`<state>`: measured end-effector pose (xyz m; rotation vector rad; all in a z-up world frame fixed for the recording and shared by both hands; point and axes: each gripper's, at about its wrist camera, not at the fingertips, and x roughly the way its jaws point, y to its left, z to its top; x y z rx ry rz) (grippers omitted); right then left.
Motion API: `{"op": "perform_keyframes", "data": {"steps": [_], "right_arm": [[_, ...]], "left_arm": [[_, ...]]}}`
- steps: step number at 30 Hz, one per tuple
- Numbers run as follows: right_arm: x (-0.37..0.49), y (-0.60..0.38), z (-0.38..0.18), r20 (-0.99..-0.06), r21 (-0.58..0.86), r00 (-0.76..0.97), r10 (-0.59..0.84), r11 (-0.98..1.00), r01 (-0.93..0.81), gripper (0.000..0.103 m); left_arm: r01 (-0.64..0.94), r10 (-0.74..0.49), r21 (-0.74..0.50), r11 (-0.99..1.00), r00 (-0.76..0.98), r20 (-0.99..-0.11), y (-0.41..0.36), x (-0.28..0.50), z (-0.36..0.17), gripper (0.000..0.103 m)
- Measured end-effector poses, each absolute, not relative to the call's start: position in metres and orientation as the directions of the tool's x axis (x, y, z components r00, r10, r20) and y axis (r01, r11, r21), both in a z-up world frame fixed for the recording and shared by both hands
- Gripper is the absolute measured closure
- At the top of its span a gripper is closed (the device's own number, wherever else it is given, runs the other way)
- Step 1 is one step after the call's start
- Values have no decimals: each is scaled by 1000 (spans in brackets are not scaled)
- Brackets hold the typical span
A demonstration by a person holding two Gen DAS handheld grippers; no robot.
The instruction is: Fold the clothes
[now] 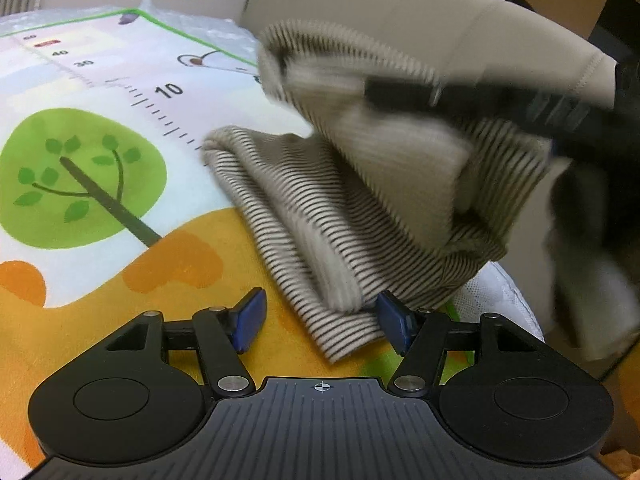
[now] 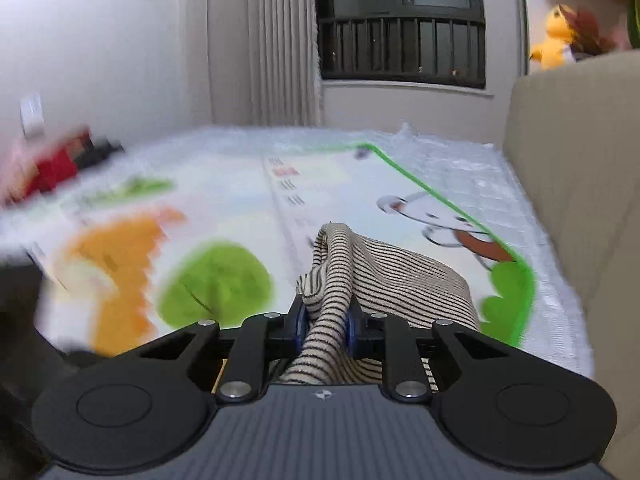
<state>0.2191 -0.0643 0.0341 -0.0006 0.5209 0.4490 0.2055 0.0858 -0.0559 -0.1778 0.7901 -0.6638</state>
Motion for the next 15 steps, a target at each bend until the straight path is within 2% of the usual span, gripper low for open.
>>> {"op": "perform_keyframes", "data": {"steps": [3,6,9,12,15], "right_arm": [[227,-57,41,-491,231,718,493,869,-438,84],[244,-44,12,-567,281,663,488,872,-401,83],[246,-43,-4,-570,297,653,499,866,-403,82],[241,-43,-9,-560,279,661,500,865,-418,82],[231,-34,-13,-546,222,689,476,876,-429,80]], "left_arm": [[480,-618,-397,782,517,-593,87,206,-57,37],[477,-623,-407,779,517,-587,93,205,-57,39],[479,-631,-416,773,507,-588,105,201,-53,38],[461,-613,-408,788,526,-589,132,197,-43,26],[403,-584,-422,812,569,-579,165,199,-35,23]]}}
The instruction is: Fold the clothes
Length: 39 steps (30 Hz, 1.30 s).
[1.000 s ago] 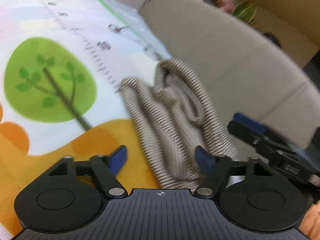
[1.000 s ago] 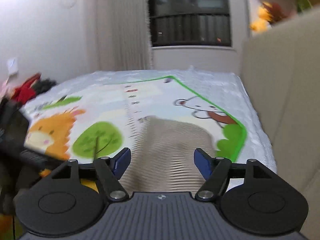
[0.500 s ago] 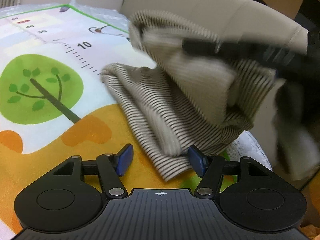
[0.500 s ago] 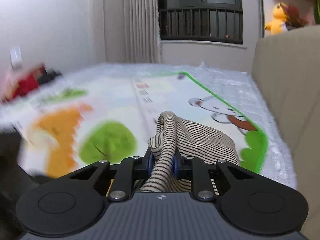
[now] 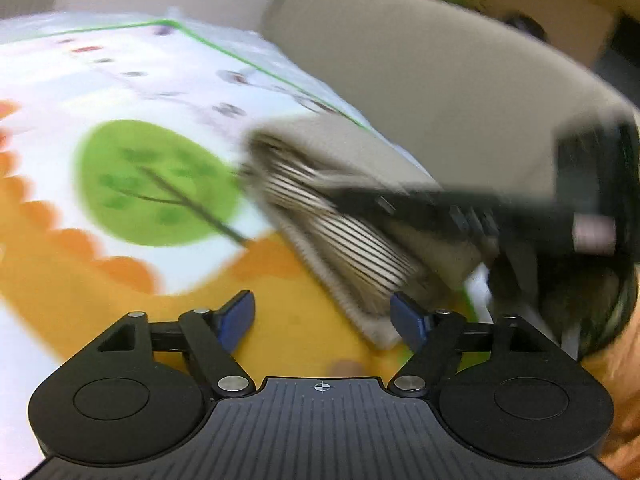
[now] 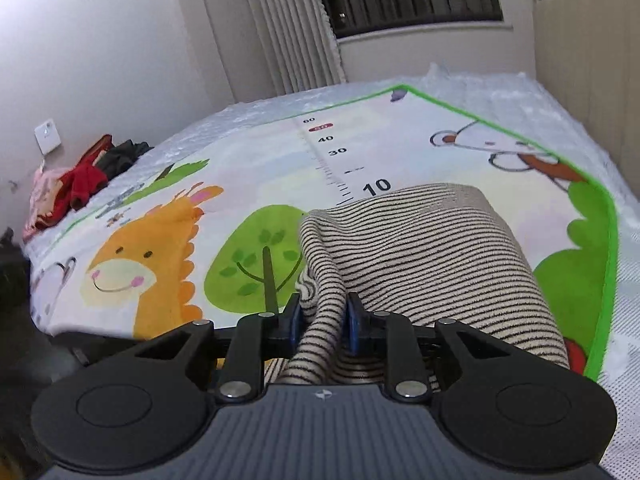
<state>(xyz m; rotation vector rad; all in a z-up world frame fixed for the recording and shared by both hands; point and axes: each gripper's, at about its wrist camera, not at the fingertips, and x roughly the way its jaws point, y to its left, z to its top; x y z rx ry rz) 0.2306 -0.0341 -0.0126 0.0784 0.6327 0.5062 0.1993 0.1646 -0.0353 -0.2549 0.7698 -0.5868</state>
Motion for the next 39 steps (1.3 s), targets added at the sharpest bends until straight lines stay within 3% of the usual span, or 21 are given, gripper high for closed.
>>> {"op": "perform_keyframes", "data": {"steps": [3,5,7,10,13,16,21,25,28,30,32,39], "right_arm": [[216,-15,-18,-522,92,740,424,891,-445,70],[202,4,-26,-508,-61,777,372,884,-463,52],[188,23,-36,-486,-221,814,319,856,-468,42],[175,39,-45,-452,-367,851,269,813,-452,40],[172,31,-40,-449,-348,845,291,814,-465,35],[165,11,-31,-461,-286,817,346,813,-506,29],[146,-42,-15,-461,-144,782,419,835,-532,29],[138,-81,1,-402,-41,823,403,889,-455,44],[147,-87,4,-382,-32,863,331,928,-370,44],[158,-79,-5,-415,-57,856,307,931,-361,44],[167,-70,-21,-462,-114,842,277,924,-366,43],[159,-69,-28,-445,-132,854,268,924,-359,43]], "left_arm": [[338,-600,-514,789,603,-525,185,208,-24,23],[325,-615,-552,768,616,-492,187,214,-14,22],[338,-633,-565,752,608,-479,174,219,-5,22],[370,-642,-540,756,584,-497,148,234,0,24],[381,-622,-497,780,559,-548,124,247,-5,29],[373,-592,-461,805,552,-587,112,253,-16,26],[367,-562,-426,827,560,-609,113,251,-22,24],[353,-553,-426,833,564,-613,113,251,-25,19],[340,-538,-418,842,574,-618,112,250,-26,18],[330,-528,-413,849,579,-621,111,247,-27,17],[330,-526,-411,850,580,-622,112,243,-24,19],[363,-570,-441,821,581,-581,109,231,-5,28]]}}
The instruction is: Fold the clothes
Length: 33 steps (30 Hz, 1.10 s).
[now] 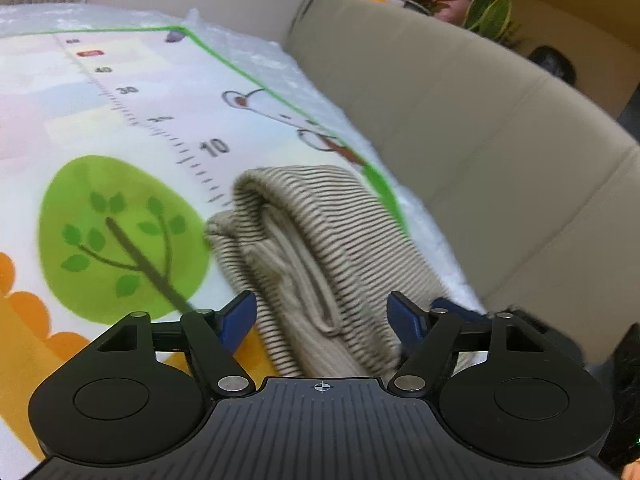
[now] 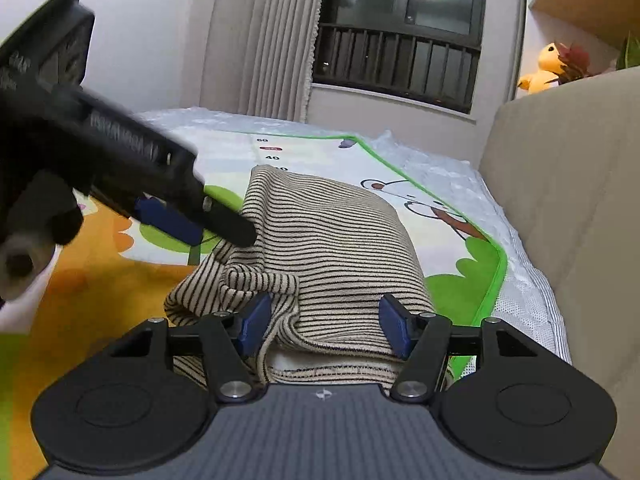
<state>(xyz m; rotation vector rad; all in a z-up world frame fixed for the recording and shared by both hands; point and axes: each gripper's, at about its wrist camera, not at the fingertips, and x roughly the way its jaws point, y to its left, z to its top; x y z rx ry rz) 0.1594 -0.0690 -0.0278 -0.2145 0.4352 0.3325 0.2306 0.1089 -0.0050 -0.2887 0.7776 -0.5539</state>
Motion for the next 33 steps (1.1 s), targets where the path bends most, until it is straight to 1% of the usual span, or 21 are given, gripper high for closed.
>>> {"op": "perform_keyframes", "data": {"steps": [3,7,10,11,12,14,17,19,21,22,23,26,33], "right_arm": [[155,-75,-21,-449,-96,836,315,913,-396,42],[141,-100,-3,-434,25,809,395,904,-428,41],[141,-131,10,-399,128,839,370,928,-349,38],[144,-141,12,-390,158,851,351,936,-314,34],[149,-150,13,-388,184,859,335,941,-284,33],[160,-161,8,-412,228,850,329,940,-253,33],[174,-164,-9,-460,285,810,363,925,-252,33],[183,-159,-24,-497,300,781,378,920,-254,33],[188,-153,-35,-507,329,760,406,907,-265,33],[190,-149,-37,-508,345,751,423,898,-272,36],[192,-146,-40,-508,361,741,439,890,-279,36],[195,-132,-39,-518,314,739,430,900,-303,36],[214,-98,-33,-532,302,705,469,883,-359,36]], "left_arm": [[366,-565,-431,825,559,-607,101,232,-14,30],[340,-569,-458,821,542,-618,102,237,-30,27],[330,-574,-472,817,539,-617,101,239,-34,26],[329,-573,-471,818,540,-617,100,239,-34,26],[328,-570,-470,820,542,-617,98,238,-34,26],[322,-570,-474,820,545,-615,97,237,-36,26],[314,-580,-494,811,546,-605,100,236,-39,25],[315,-587,-503,805,545,-598,101,237,-40,25],[323,-591,-502,802,545,-595,100,238,-41,25],[327,-592,-500,802,545,-593,100,238,-42,25],[332,-593,-497,802,545,-592,100,238,-42,25],[333,-584,-484,809,554,-594,107,236,-40,26],[297,-534,-455,840,603,-592,140,234,-34,26]]}}
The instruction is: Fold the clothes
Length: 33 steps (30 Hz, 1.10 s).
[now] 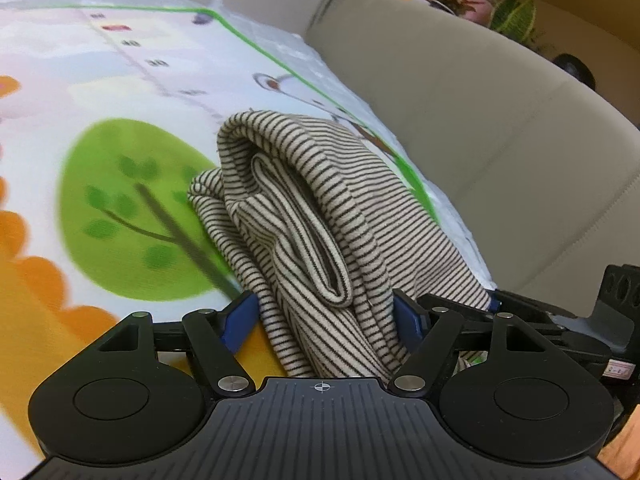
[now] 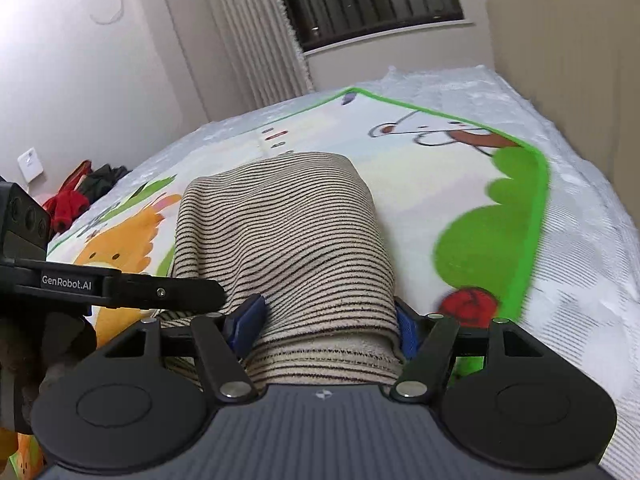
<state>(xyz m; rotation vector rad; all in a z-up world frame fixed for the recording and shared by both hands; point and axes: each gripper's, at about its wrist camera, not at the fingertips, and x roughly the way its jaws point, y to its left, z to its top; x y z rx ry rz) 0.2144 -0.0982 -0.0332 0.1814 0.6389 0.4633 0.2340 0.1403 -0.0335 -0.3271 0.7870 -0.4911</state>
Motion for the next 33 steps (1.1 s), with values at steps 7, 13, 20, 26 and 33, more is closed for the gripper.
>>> {"op": "perform_keyframes", "data": {"steps": [7,13,20,26,33], "right_arm": [[238,-36,-31,-530,330,649,545,838,-434,36],[253,51,-30,-528,279,585,615,777,-564,35],[251,117,-26,-521,125,609,598,759,-639,32],[226,122,-18,-521,28,607,601,722,-691,30],[195,105,22,-373,-49,627,684,661,-749,34]], "left_arm": [[210,-414,-384,899,696,-587,207,231,-23,26],[58,-283,-370,927,756,-590,280,217,-19,26],[110,-284,-383,917,854,-437,308,193,35,28],[125,-322,-392,911,811,-489,301,240,15,31],[127,-348,-437,890,809,-473,326,257,-6,43]]}}
